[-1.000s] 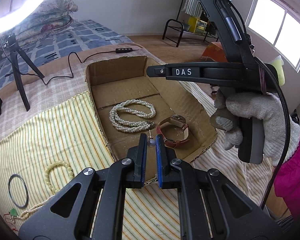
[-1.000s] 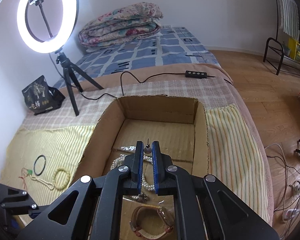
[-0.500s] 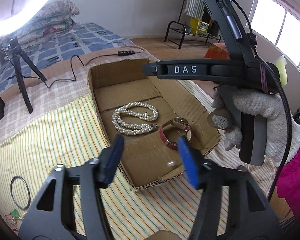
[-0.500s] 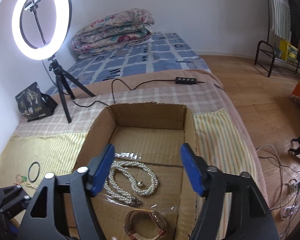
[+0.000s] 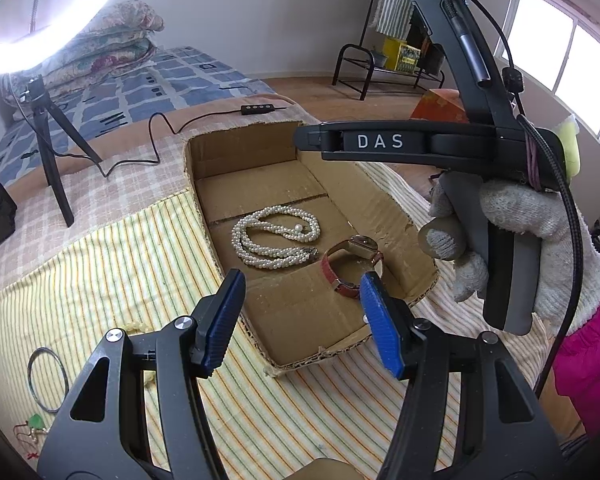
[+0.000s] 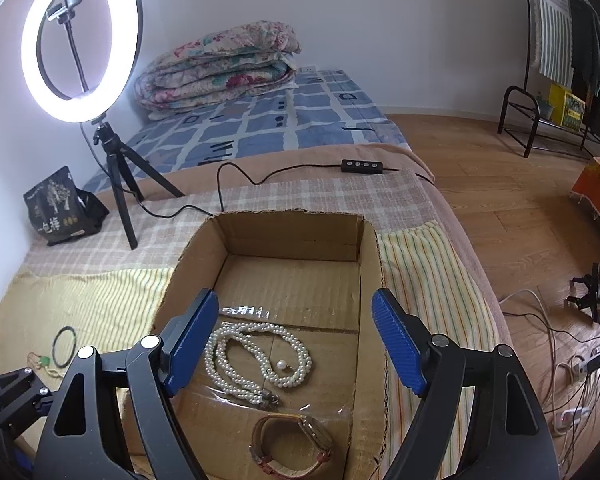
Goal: Organize jewelry
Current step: 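Withdraw both open tools from the box back over the bed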
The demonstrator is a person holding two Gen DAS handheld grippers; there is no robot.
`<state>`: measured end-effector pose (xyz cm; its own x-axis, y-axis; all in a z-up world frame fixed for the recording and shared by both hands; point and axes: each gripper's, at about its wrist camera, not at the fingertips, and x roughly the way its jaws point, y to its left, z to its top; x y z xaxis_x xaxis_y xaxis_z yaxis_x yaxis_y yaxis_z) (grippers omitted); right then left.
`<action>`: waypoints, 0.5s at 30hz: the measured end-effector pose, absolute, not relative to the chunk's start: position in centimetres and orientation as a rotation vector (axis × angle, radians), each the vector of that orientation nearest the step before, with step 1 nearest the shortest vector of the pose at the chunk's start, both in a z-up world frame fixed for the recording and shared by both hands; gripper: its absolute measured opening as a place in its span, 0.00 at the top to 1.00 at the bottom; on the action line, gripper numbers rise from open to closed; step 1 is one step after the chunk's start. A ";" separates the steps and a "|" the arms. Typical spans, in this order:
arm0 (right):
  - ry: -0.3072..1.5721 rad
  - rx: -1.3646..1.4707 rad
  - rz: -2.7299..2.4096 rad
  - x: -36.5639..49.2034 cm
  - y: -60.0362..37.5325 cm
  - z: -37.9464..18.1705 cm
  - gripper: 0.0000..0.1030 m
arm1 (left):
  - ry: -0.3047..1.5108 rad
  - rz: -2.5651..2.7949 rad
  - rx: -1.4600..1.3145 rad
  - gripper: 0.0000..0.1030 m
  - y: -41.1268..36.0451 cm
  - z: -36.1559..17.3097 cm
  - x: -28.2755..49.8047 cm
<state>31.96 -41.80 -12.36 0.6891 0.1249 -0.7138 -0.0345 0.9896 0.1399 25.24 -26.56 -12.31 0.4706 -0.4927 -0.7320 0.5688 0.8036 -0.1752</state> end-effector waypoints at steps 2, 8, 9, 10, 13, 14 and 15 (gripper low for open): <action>0.800 0.120 0.087 31.6 -41.7 -11.9 0.23 | 0.859 -0.648 0.097 0.40 -26.3 -12.0 25.0; 0.782 0.104 0.086 30.3 -41.0 -10.1 0.23 | 0.839 -0.630 0.087 0.40 -24.1 -10.4 23.9; 0.778 0.101 0.085 30.0 -40.9 -9.7 0.23 | 0.837 -0.625 0.083 0.40 -23.6 -10.1 23.8; 0.774 0.100 0.086 29.8 -40.8 -9.4 0.23 | 0.833 -0.619 0.078 0.40 -23.1 -9.8 23.7; 0.761 0.104 0.091 28.7 -40.6 -8.4 0.23 | 0.820 -0.599 0.064 0.40 -21.4 -8.8 23.1; 0.757 0.105 0.094 28.3 -40.4 -8.0 0.23 | 0.816 -0.589 0.059 0.40 -20.6 -8.4 22.9; 0.754 0.105 0.097 27.9 -40.2 -7.7 0.23 | 0.813 -0.584 0.054 0.40 -20.1 -8.1 22.7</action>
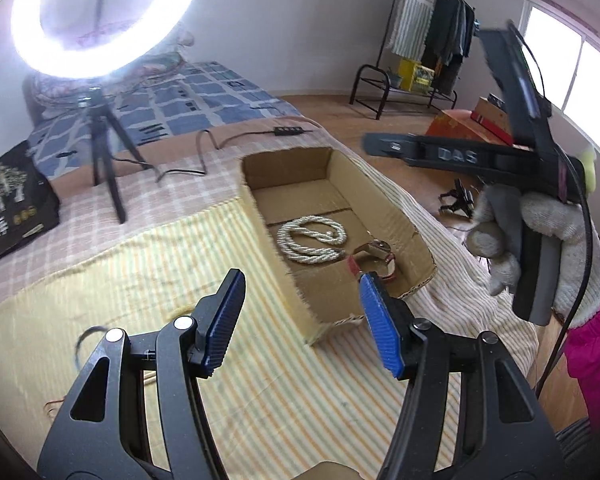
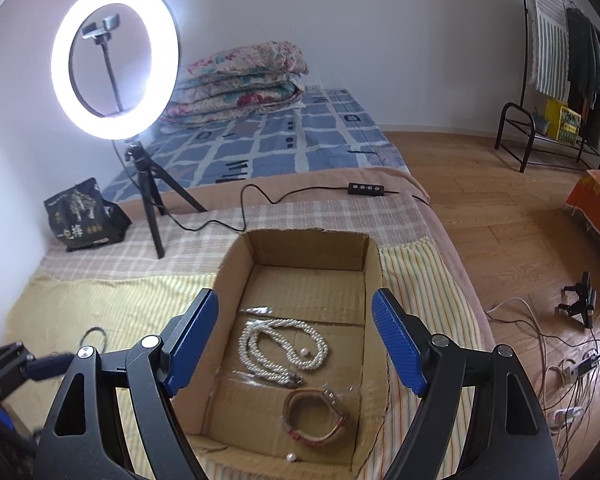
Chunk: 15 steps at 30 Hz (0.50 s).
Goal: Organize jewelry
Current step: 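Withdraw both open tools from the box back over the bed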
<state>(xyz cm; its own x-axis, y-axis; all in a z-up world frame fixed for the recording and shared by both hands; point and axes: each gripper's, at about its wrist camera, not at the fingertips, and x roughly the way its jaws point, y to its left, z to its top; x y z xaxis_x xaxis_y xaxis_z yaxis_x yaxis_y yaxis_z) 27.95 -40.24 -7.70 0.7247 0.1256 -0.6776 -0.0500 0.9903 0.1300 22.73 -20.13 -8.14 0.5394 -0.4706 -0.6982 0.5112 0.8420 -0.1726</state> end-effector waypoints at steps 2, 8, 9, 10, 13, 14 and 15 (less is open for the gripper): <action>0.749 0.106 0.108 27.0 -39.9 -7.1 0.23 | 0.803 -0.563 0.042 0.40 -18.6 -7.4 22.3; 0.735 0.118 0.156 24.3 -38.4 -5.8 0.23 | 0.779 -0.504 -0.002 0.40 -13.9 -5.6 21.4; 0.734 0.123 0.168 23.8 -38.0 -5.6 0.23 | 0.776 -0.491 -0.011 0.40 -13.0 -5.3 21.2; 0.734 0.128 0.182 23.2 -37.6 -5.5 0.23 | 0.774 -0.477 -0.021 0.40 -12.0 -5.1 21.1; 0.737 0.123 0.216 22.2 -36.3 -5.3 0.23 | 0.773 -0.438 -0.040 0.40 -9.3 -4.8 20.9; 0.739 0.117 0.228 21.8 -35.8 -5.3 0.23 | 0.776 -0.424 -0.045 0.40 -8.4 -4.9 20.9; 0.741 0.110 0.244 21.4 -35.1 -5.3 0.23 | 0.778 -0.412 -0.050 0.40 -7.6 -4.9 20.9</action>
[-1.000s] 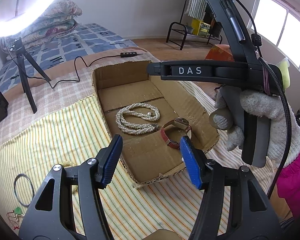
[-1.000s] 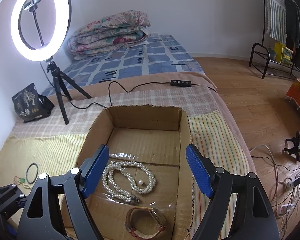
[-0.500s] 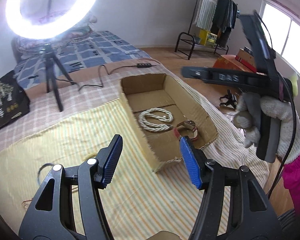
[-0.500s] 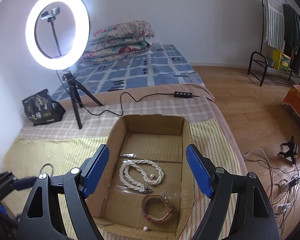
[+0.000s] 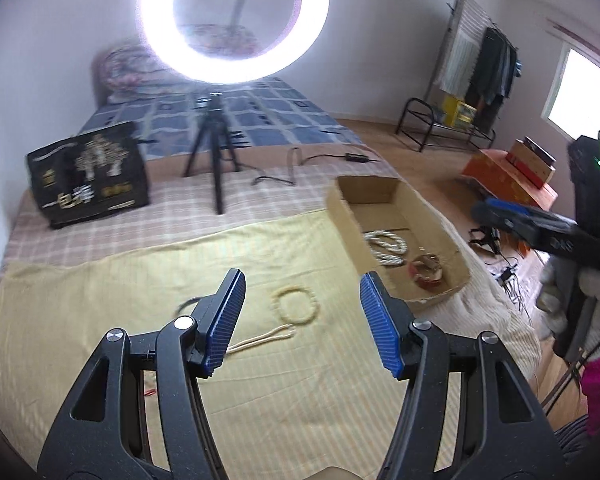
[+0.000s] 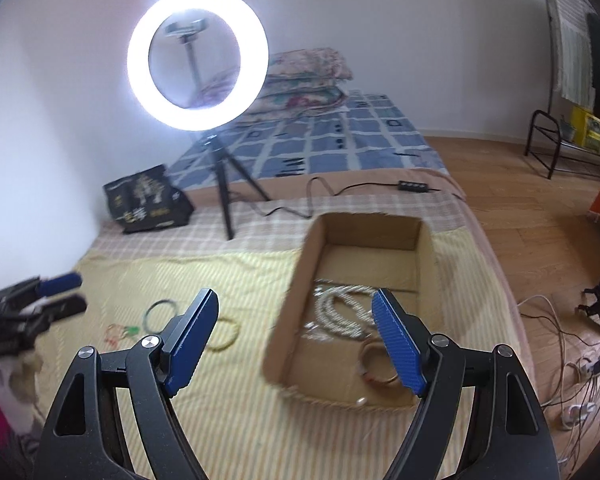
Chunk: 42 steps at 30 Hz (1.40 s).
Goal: Organize jewelry
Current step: 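Withdraw both open tools from the box back over the bed, then move the left tool to the jade pendant while the right tool approaches the yellow bead bracelet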
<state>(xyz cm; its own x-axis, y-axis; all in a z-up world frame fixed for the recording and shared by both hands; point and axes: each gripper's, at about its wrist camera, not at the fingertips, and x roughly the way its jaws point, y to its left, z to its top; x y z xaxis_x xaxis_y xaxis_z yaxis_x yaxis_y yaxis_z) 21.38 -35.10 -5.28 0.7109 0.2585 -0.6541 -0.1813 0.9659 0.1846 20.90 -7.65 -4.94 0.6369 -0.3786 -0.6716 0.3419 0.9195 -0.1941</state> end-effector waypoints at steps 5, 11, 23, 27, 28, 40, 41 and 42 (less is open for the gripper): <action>0.762 0.077 0.318 20.4 -32.0 -5.6 0.23 | 0.798 -0.360 -0.085 0.40 -3.9 -5.4 21.0; 0.799 0.048 0.397 20.8 -28.1 -6.8 0.23 | 0.831 -0.305 -0.127 0.40 -0.1 -6.5 21.7; 0.952 0.084 0.437 25.0 -23.1 -11.7 0.24 | 1.002 -0.263 -0.145 0.55 3.3 -12.2 24.2; 0.998 0.095 0.433 25.9 -22.3 -13.0 0.26 | 1.063 -0.274 -0.139 0.61 3.0 -14.1 25.2; 1.011 0.102 0.430 26.2 -22.2 -13.4 0.28 | 1.077 -0.273 -0.145 0.61 2.9 -14.6 25.4; 1.140 0.140 0.429 28.8 -20.6 -17.4 0.54 | 1.237 -0.217 -0.193 0.61 2.8 -19.2 27.6; 1.144 0.134 0.426 29.0 -20.4 -17.7 0.54 | 1.243 -0.211 -0.187 0.61 2.7 -19.4 27.7; 1.147 0.132 0.424 29.1 -20.3 -17.9 0.55 | 1.249 -0.205 -0.181 0.61 2.5 -19.7 27.8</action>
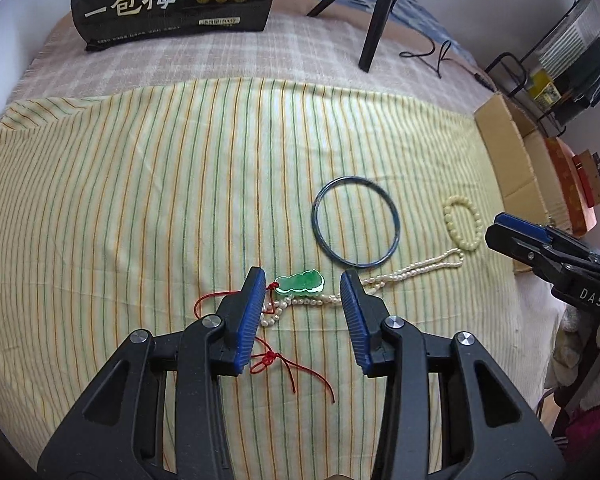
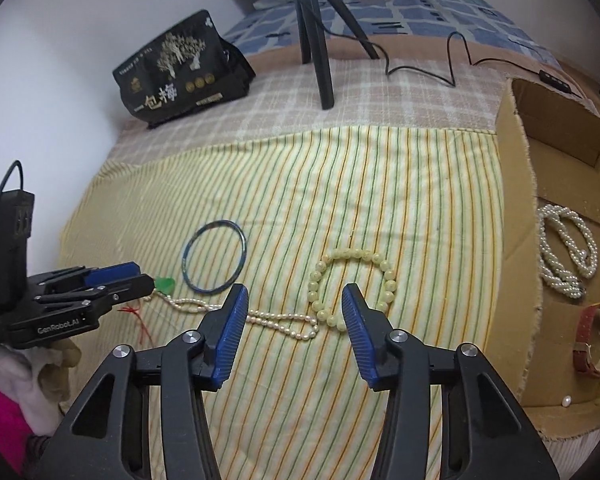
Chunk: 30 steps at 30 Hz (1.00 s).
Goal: Organize jewelry
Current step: 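Move the left tool to the jade pendant while the right tool approaches the yellow bead bracelet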
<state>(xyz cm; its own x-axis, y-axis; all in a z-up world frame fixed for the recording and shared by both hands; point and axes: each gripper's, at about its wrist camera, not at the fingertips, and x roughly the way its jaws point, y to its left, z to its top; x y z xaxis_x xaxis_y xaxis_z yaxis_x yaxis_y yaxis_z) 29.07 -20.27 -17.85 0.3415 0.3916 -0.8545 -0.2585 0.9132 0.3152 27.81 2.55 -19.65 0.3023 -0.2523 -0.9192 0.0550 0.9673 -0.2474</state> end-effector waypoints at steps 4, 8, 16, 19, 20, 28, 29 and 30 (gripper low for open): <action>1.158 0.108 0.419 29.5 -19.7 -18.5 0.60 | 1.262 -0.192 -0.160 0.61 2.1 -20.2 28.1; 1.163 0.095 0.411 29.8 -19.4 -19.0 0.60 | 1.275 -0.185 -0.166 0.61 1.8 -20.9 28.5; 1.180 0.065 0.403 30.4 -18.8 -20.2 0.64 | 1.286 -0.156 -0.138 0.61 1.4 -21.5 29.0; 1.186 0.066 0.397 30.8 -18.8 -20.6 0.64 | 1.292 -0.142 -0.117 0.64 1.0 -21.9 29.1; 1.190 0.067 0.395 30.9 -18.9 -20.7 0.65 | 1.292 -0.137 -0.108 0.65 0.9 -21.9 29.1; 1.208 0.072 0.380 31.6 -19.2 -21.6 0.71 | 1.282 -0.133 -0.090 0.68 0.9 -22.3 29.3; 1.208 0.068 0.379 31.6 -19.1 -21.6 0.72 | 1.280 -0.133 -0.088 0.68 0.8 -22.3 29.3; 1.208 0.064 0.378 31.7 -19.0 -21.6 0.72 | 1.278 -0.134 -0.087 0.68 0.9 -22.3 29.3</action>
